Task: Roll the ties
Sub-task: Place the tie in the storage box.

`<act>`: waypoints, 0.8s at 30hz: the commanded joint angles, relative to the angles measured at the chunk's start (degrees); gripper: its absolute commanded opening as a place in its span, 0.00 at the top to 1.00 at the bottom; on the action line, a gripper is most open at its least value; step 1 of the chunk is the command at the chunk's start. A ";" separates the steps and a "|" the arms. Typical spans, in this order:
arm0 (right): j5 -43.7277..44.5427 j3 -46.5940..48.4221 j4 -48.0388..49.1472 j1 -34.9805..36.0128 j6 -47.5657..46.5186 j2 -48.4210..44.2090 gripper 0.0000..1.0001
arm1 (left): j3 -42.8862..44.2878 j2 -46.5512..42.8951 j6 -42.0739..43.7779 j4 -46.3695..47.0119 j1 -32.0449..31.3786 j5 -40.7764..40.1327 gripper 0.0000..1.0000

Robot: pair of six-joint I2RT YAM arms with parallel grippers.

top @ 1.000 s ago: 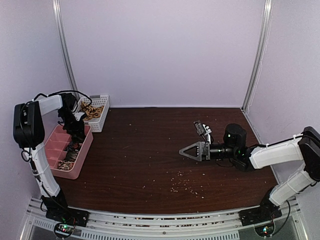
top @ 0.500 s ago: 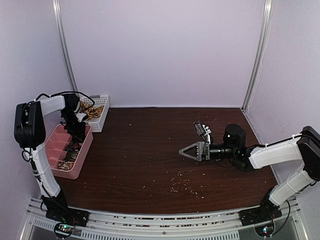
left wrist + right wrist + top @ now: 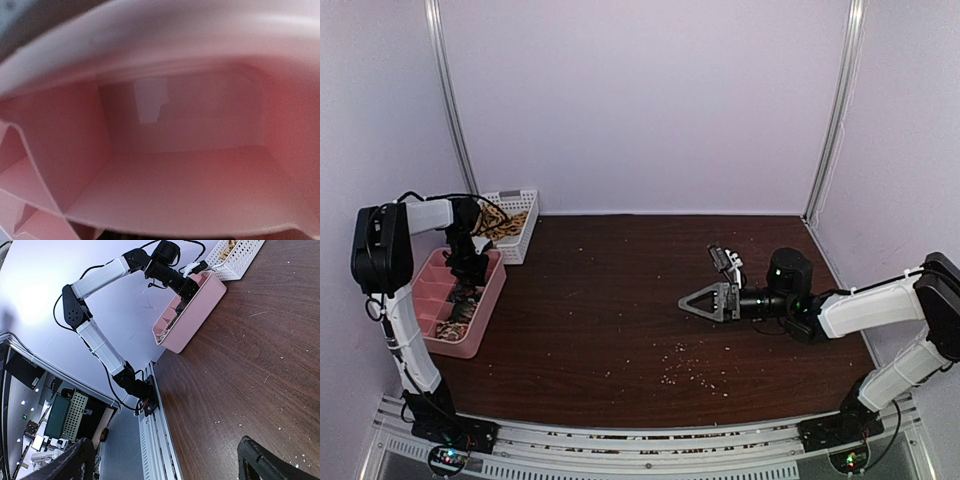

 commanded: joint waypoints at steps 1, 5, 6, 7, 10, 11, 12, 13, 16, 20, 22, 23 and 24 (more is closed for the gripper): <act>-0.32 -0.89 1.11 -0.35 0.01 -1.18 0.01 | -1.05 5.57 0.76 -0.97 2.72 -4.60 0.95; -0.32 -0.80 0.97 -0.31 -0.05 -1.24 0.00 | -0.72 5.89 0.65 -1.30 2.66 -3.31 0.92; -0.30 -0.76 0.83 -0.30 0.04 -1.25 0.00 | -0.84 5.92 0.64 -1.21 2.65 -2.47 0.91; -0.32 -0.76 0.75 -0.31 -0.01 -1.31 0.01 | -0.87 5.79 0.75 -1.20 2.67 -1.70 0.89; -0.26 -0.82 0.32 -0.29 -0.27 -1.46 0.01 | -0.99 5.38 0.62 -0.75 2.62 0.50 0.80; -0.24 -0.88 0.34 -0.31 -0.26 -1.49 0.00 | -1.03 4.97 0.65 -0.62 2.59 0.98 0.76; -0.24 -0.86 0.31 -0.31 -0.22 -1.51 0.01 | -0.89 4.66 0.71 -0.58 2.57 1.47 0.72; -0.14 -0.97 0.35 -0.31 -0.23 -1.59 0.00 | -0.86 4.18 0.76 -0.58 2.56 1.94 0.69; -0.02 -0.99 0.36 -0.29 -0.23 -1.56 0.01 | -0.71 2.12 0.76 -0.37 2.51 3.86 0.56; -0.06 -0.74 0.53 -0.31 0.13 -1.32 0.00 | -0.61 -0.47 0.68 -0.31 2.46 5.58 0.41; -0.11 -0.59 0.78 -0.31 0.35 -1.25 0.00 | -0.52 -1.78 0.67 -0.32 2.45 5.95 0.31; -0.07 -0.61 0.90 -0.30 0.43 -1.23 0.00 | -0.52 -2.29 0.68 -0.32 2.40 6.16 0.29; -0.06 -0.64 0.97 -0.30 0.61 -1.29 0.00 | -0.39 -2.78 0.62 -0.43 2.42 6.29 0.29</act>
